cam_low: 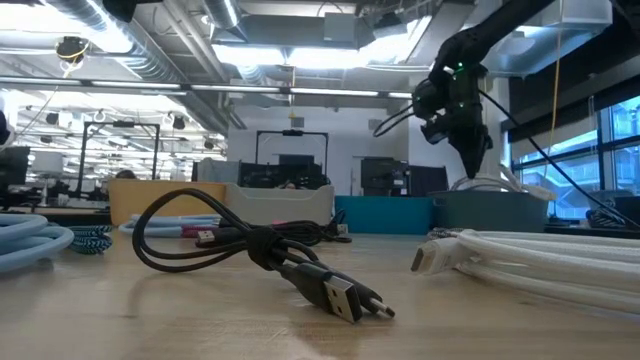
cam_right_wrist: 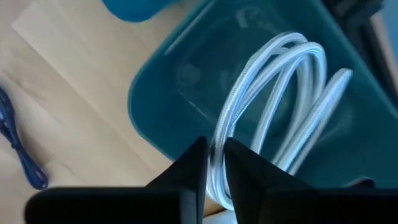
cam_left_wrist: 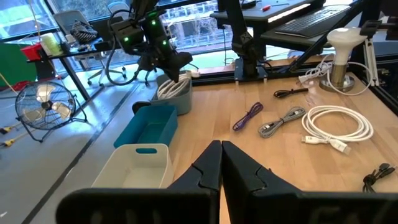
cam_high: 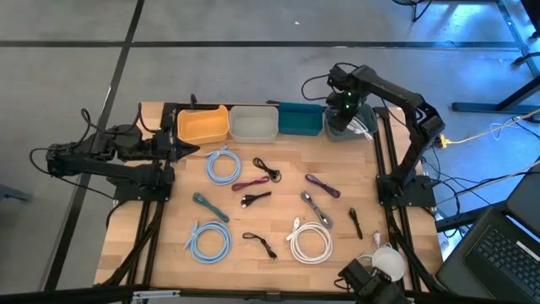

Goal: Pick & Place USB Port
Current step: Put the white HDMI cable into the blue bin, then put the blue HDMI cable into the yellow bin

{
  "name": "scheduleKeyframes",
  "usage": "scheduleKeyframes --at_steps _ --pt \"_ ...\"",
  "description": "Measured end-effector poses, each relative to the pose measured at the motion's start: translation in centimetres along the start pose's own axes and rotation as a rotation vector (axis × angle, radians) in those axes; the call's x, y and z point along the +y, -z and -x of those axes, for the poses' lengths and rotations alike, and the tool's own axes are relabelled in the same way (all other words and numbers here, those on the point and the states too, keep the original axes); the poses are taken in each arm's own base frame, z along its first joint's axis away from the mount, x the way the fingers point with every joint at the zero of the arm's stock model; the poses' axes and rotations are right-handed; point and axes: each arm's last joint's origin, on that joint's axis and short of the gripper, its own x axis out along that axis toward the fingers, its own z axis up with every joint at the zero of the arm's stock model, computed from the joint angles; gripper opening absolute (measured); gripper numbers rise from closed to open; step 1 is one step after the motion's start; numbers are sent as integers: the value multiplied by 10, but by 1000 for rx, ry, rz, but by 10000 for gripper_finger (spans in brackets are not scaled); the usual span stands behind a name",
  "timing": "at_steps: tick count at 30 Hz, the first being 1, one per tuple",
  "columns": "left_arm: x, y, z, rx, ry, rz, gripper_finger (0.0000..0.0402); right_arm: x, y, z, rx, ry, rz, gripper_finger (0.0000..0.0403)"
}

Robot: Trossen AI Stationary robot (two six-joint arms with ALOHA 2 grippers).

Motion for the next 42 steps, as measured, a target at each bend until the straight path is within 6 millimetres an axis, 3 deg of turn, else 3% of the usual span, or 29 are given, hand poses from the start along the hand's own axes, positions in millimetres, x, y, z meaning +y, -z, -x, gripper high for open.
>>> scheduleKeyframes --at_steps 11,17,20,27,36,42 --pt "-2 0 0 -7 66 9 4 0 -3 40 -64 3 -49 69" --pt "-2 0 0 -8 67 10 1 2 1 43 -26 -14 -72 113" --pt "-2 0 0 -8 67 9 3 10 5 46 -9 -136 -69 130" --pt "-2 0 0 -8 67 10 3 70 19 76 -144 -397 94 135" --pt "-2 0 0 -8 67 10 5 163 57 117 -361 -416 349 136" --pt "-1 2 0 16 32 107 9 206 87 128 -407 -370 427 136"
